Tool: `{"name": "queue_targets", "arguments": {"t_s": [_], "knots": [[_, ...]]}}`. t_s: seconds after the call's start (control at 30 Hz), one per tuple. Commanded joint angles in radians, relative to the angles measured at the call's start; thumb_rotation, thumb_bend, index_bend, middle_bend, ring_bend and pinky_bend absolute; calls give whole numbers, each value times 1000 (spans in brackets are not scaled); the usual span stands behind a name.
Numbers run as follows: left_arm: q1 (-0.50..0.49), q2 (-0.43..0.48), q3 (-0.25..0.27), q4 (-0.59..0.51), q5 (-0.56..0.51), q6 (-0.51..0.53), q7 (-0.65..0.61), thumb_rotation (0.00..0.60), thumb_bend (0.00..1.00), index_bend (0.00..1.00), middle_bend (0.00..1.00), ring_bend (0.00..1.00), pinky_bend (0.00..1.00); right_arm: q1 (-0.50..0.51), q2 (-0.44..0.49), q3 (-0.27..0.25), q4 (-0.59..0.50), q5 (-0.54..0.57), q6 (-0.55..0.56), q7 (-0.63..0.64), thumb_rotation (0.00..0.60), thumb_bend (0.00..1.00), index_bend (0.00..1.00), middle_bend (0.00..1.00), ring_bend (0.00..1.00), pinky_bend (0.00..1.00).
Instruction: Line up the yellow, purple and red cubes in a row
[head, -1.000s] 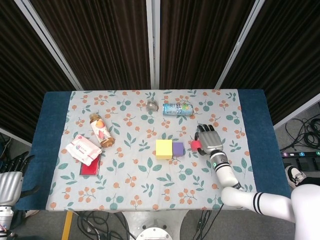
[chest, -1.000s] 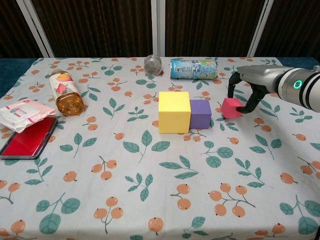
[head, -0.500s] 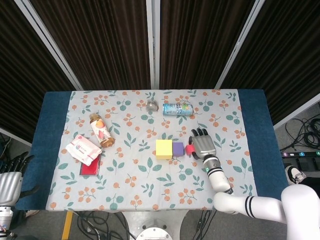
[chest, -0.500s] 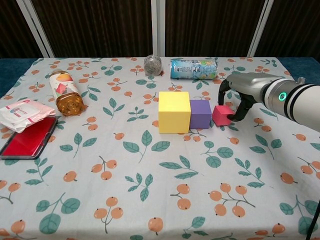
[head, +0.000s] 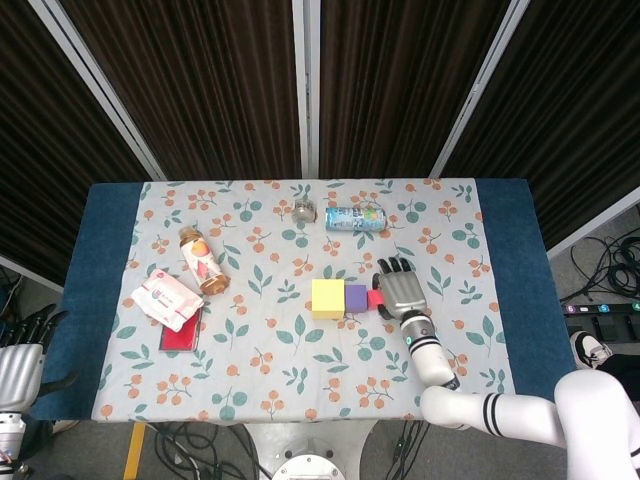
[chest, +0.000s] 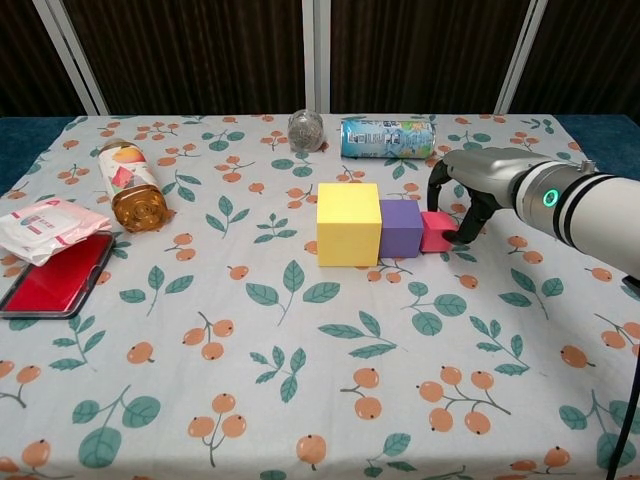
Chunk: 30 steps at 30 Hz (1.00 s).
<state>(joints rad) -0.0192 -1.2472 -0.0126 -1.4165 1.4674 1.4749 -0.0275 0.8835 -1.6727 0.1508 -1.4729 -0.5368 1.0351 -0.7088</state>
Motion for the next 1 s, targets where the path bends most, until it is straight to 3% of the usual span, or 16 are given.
{"name": "queue_targets", "arguments": {"t_s": [0.03, 1.0], "knots": [[0, -1, 0, 2, 0, 0, -1, 600, 92, 197, 185, 130, 166, -1, -2, 1, 1, -2, 0, 0, 600, 282, 417, 76, 0, 0], [1, -8, 1, 22, -1, -3, -22, 600, 91, 197, 185, 131, 166, -14, -21, 16, 8, -14, 7, -12, 600, 220, 340, 73, 0, 0]]}}
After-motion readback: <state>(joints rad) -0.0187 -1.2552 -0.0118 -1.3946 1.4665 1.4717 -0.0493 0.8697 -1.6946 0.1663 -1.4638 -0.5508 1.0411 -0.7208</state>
